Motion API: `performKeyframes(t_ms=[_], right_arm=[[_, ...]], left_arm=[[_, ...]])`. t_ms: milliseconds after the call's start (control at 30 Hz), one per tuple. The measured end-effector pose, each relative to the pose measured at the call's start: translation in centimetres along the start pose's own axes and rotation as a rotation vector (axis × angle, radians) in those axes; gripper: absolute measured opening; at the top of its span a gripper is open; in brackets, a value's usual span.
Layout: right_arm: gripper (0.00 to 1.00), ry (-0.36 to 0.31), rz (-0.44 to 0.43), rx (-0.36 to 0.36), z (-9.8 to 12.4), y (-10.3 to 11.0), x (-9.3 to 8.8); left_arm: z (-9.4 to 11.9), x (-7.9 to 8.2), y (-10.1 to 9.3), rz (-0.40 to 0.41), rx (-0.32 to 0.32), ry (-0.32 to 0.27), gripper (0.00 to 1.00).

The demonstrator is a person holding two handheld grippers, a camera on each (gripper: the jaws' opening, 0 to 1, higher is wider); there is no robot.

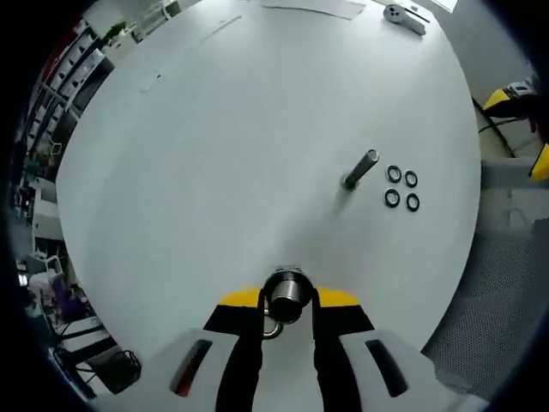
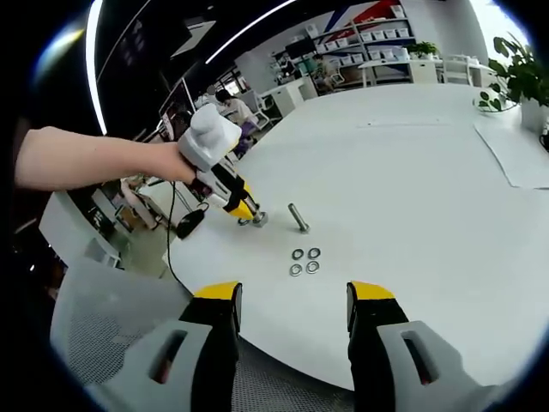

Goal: Place the washer onto the threaded stud by aligning its center hole with the stud, sliding it down to the base, and recovering from edge contact or off-axis alignment until the washer reaches the visible bottom stop.

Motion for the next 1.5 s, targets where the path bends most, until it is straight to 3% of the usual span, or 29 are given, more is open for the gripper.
performKeyframes(t_ms=[300,867,1033,1100,1500], right_arm=[[0.52,0.005,0.001,-0.006,0.2,0.0,-0.1],[0.52,0.017,0.018,-0.016,0.1,-0.2,-0.2],[0.52,0.019,0.018,-0.016,0.0,-0.3,-0.1],[0.52,0.019,0.019,-0.016,0.0,-0.2,-0.2],[0.52,0.022,0.018,-0.013,-0.1,-0.2,-0.2]], left_arm=[[-0.7,0.0,-0.3,-0.026,0.002,0.019,0.19],[-0.9,-0.7,-1.0,0.016,-0.011,-0.042,0.21],[-0.4,-1.1,-0.8,0.010,-0.007,-0.056,0.30],[-0.5,-1.1,-0.3,0.015,-0.012,-0.060,0.29],[0.3,-4.5,1.1,0.081,0.008,-0.049,0.30]])
Point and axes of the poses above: the point that each gripper's makers call its tool centre point, and the gripper's own axes: z roughly backward along the fingers, y roughly to its left, x roughly out of its top, the point moved 4 cm from there along z, roughly backward along the fingers, and after that the axes turned 3 degrees about -z, right-handed, at the moved point
